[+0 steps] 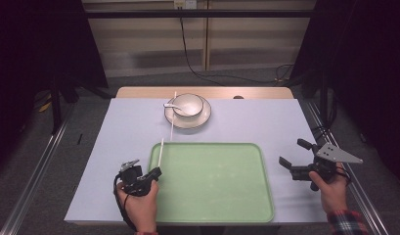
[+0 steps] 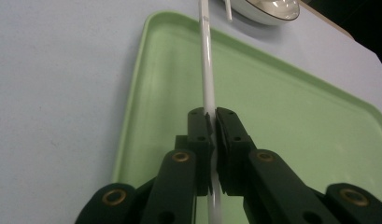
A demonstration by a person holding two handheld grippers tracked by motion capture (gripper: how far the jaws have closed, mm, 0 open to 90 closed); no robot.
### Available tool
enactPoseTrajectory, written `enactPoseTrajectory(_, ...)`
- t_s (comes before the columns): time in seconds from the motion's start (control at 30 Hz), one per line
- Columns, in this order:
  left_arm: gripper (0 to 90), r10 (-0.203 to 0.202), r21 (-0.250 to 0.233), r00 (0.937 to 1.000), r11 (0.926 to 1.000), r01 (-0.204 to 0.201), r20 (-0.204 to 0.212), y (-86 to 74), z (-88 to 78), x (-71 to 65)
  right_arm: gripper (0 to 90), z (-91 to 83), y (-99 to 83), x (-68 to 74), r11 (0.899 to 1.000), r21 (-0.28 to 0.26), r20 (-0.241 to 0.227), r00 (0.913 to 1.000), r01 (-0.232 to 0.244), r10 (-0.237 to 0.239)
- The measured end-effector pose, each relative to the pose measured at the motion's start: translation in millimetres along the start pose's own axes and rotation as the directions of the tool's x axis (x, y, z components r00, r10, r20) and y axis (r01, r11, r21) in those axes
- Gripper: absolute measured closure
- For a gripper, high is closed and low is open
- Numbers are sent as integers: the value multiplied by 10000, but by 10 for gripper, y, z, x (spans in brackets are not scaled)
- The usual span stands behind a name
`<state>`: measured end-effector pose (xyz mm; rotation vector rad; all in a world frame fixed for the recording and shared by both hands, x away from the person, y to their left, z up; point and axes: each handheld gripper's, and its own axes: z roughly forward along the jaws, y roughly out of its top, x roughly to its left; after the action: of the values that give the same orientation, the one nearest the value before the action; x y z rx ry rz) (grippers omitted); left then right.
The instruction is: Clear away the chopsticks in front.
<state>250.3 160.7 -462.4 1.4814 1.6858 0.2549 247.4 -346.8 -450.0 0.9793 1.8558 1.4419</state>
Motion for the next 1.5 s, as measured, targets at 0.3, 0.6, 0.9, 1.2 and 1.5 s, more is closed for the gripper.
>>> enactPoseTrajectory(0.3, 854, -7, 160, 10000, 9999, 9, -96, -39, -7, 3, 15, 4, 0, 2, 10000, 13, -48, 10000, 2, -2)
enactPoseTrajectory(0.6, 854, -175, 286, 9989, 9994, 187, -424, -73, 4, 55, 17, 5, 3, 6, 10000, 0, -31, 10000, -16, 16)
enactPoseTrajectory(0.9, 852, 33, 357, 9973, 9994, -7, -731, -66, 14, 82, 17, 6, 5, 6, 10000, -8, -6, 10000, -37, 37)
enactPoseTrajectory(1.2, 849, 57, 330, 9956, 9995, -26, -937, -70, 32, 92, 17, 7, 3, 5, 10000, 3, -82, 10000, -10, 10)
enactPoseTrajectory(1.5, 844, 24, 427, 9964, 9991, 12, -853, -70, 53, 70, 17, 6, 2, 9, 10000, 70, -84, 9999, -58, 59)
